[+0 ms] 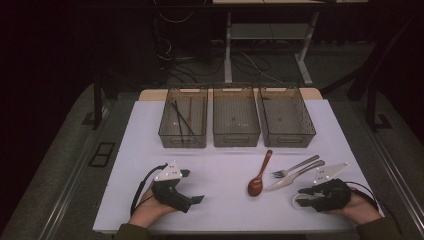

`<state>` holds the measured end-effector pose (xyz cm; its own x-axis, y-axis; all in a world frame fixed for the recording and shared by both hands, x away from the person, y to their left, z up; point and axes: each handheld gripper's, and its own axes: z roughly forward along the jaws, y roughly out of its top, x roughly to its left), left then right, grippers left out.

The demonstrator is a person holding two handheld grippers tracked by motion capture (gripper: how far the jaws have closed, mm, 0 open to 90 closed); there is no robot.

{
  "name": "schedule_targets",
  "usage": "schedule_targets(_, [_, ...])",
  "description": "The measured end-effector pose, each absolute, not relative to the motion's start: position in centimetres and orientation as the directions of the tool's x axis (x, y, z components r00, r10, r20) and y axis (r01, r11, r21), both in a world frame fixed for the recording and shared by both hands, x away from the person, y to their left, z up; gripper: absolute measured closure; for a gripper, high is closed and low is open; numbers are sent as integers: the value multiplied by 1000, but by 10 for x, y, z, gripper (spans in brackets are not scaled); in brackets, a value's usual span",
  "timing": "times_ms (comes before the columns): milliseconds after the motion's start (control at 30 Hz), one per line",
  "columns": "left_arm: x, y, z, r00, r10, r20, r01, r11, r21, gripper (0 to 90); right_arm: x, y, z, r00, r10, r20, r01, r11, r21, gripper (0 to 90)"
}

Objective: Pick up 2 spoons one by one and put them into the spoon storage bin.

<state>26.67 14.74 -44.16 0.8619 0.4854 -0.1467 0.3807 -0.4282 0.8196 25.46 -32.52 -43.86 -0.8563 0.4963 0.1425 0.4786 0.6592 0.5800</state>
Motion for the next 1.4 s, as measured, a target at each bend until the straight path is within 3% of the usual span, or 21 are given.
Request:
schedule_targets(233, [267,148,-441,862,485,-146,380,-429,820,3,254,-328,-437,-869,472,149,463,668,583,751])
schedule_targets(500, [267,148,-441,862,485,-147,379,-426,822,3,254,-330,-435,-872,454,182,465,657,593,825])
schedule_targets(800, [267,148,-441,860,488,-148,380,-418,825,3,256,-330,-434,-871,463,164,459,650,606,830])
schedule_targets(1400, [266,154,-440,850,504,-150,387,-407,827,3,261,-329,-421,-814,561,149,490,527,694,830])
